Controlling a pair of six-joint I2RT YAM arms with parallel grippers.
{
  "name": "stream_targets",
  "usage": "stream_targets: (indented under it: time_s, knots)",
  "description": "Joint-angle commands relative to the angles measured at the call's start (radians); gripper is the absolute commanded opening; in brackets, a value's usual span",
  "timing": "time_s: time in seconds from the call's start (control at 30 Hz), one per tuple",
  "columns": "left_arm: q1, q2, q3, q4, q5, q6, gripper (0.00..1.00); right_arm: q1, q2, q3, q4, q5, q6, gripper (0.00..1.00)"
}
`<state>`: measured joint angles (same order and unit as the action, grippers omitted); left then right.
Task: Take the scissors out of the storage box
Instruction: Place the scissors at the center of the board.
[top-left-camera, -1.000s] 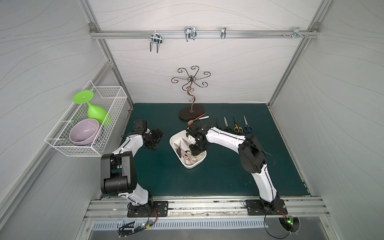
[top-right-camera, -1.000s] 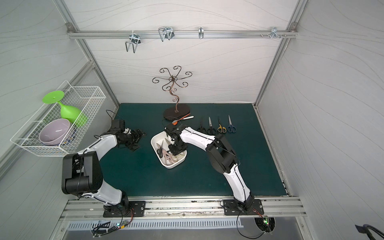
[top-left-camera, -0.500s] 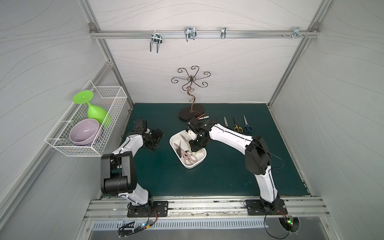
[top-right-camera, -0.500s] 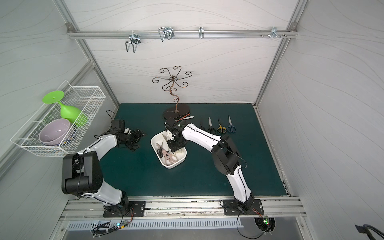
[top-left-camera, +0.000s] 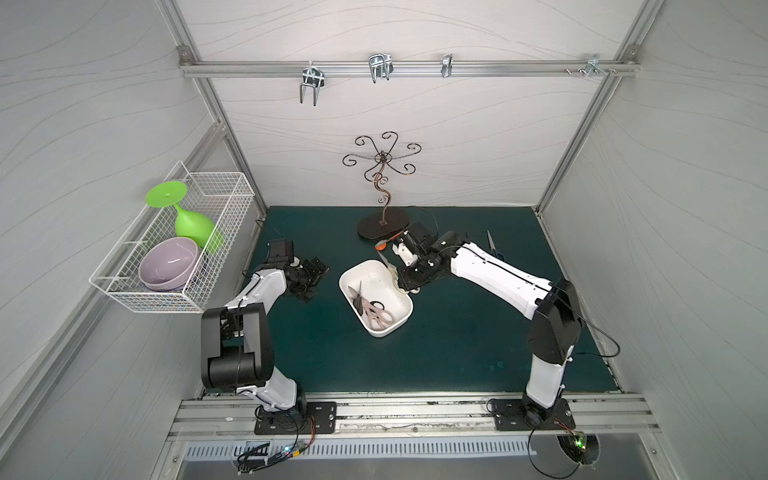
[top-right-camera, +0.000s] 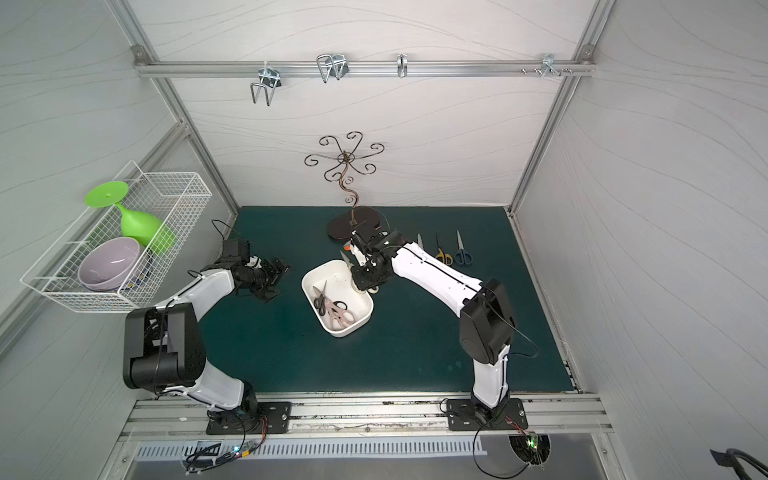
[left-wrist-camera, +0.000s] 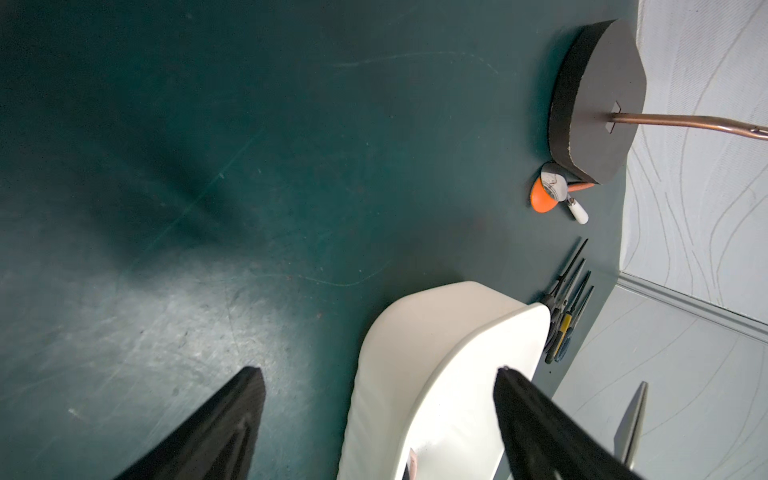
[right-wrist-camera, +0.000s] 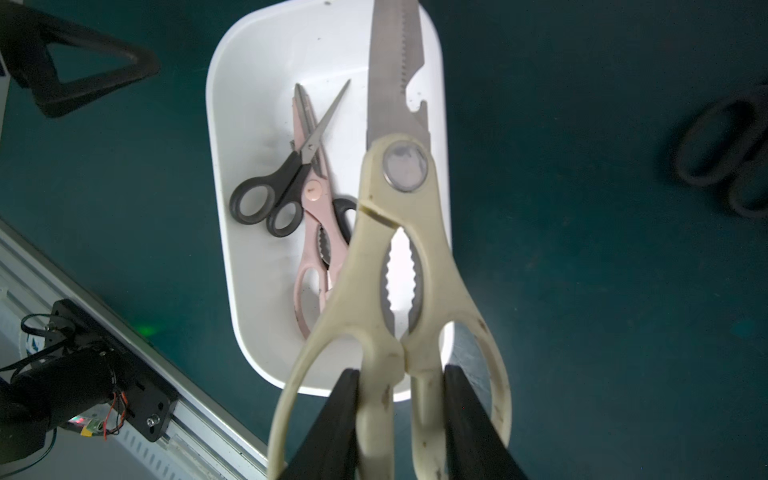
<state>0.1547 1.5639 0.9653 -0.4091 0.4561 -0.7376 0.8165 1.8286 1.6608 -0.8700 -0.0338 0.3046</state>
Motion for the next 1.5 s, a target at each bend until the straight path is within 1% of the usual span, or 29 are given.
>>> stream_targets:
  time_s: [0.0,0.07,0.23,0.47,0.63,0.8,0.9,1.0,1.2,1.47]
  knots:
    - [0.003,-0.029,-0.011,0.022,0.002,0.004,0.91,-0.036,-0.071,-0.060,0.014,0.065,0.040,0.14]
    - [0.003,-0.030,-0.015,0.029,0.010,-0.002,0.91,-0.055,-0.100,-0.101,0.014,0.092,0.049,0.15]
    - [0.003,-0.031,-0.018,0.035,0.021,-0.009,0.91,-0.071,-0.140,-0.215,0.023,0.207,0.086,0.14]
    - [0.003,-0.031,-0.019,0.042,0.033,-0.011,0.90,-0.077,-0.100,-0.344,0.122,0.208,0.128,0.11]
    - [0.003,-0.024,-0.019,0.043,0.039,-0.015,0.91,-0.078,-0.069,-0.369,0.128,0.232,0.140,0.09]
    - [0.003,-0.016,-0.022,0.049,0.046,-0.022,0.91,-0.064,-0.078,-0.399,0.132,0.321,0.145,0.09]
    - [0.003,-0.015,-0.023,0.050,0.045,-0.023,0.91,-0.044,-0.076,-0.414,0.138,0.345,0.155,0.09]
    - [0.003,-0.012,-0.023,0.050,0.046,-0.025,0.91,-0.033,-0.053,-0.413,0.119,0.352,0.172,0.09]
    - [0.003,-0.010,-0.026,0.056,0.052,-0.028,0.91,-0.022,-0.001,-0.405,0.137,0.327,0.174,0.11]
    - [0.003,-0.015,-0.027,0.058,0.057,-0.031,0.91,0.023,0.081,-0.342,0.068,0.299,0.229,0.18]
